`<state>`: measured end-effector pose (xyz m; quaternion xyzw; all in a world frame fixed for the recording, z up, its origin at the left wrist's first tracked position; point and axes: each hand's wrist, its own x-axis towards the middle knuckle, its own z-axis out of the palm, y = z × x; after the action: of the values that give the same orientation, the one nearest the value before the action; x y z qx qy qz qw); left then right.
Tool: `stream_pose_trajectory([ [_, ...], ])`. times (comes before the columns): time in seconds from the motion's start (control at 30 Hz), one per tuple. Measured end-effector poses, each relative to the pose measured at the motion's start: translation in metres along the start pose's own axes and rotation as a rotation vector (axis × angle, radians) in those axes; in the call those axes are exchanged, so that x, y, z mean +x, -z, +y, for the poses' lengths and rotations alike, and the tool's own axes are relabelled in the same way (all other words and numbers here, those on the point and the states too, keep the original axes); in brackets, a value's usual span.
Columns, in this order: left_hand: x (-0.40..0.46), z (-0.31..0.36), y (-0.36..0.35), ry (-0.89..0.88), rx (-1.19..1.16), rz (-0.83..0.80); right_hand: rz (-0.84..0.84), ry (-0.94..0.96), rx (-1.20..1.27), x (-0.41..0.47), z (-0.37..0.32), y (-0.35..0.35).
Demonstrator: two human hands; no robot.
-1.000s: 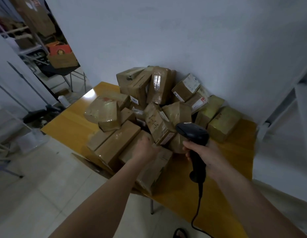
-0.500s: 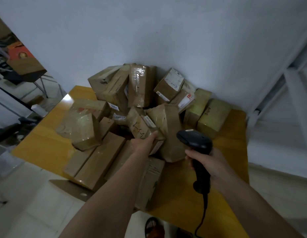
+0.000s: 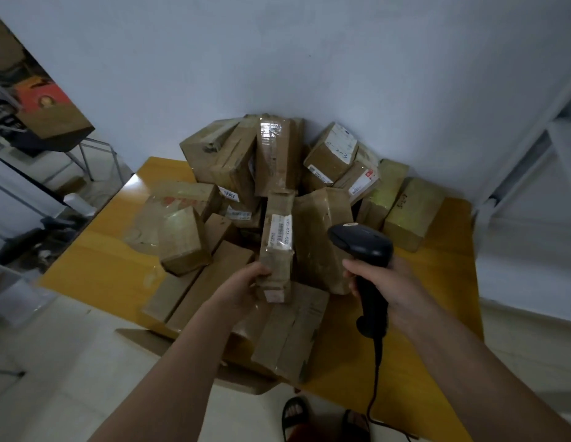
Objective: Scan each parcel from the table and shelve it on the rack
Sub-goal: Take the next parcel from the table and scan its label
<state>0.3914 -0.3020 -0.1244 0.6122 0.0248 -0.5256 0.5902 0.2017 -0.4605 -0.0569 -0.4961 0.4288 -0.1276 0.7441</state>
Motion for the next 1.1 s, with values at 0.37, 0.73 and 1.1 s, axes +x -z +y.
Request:
stream_pose_trajectory([
  [0.37,-0.022,0.006,0.040,0.238,0.459,-0.166,-0.062,-0.011,-0.046,-0.009,0.006,-0.029],
  [0.73,-0.016,0.009,-0.005,-0.040,0.925,0.265,-0.072,-0.004,-0.058,-0.009,0.008,-0.032],
  [1.1,-0.030,0.033,0.011,0.120,0.832,0.155,-0.059,-0.001,-0.052,-0.005,0.000,-0.022],
])
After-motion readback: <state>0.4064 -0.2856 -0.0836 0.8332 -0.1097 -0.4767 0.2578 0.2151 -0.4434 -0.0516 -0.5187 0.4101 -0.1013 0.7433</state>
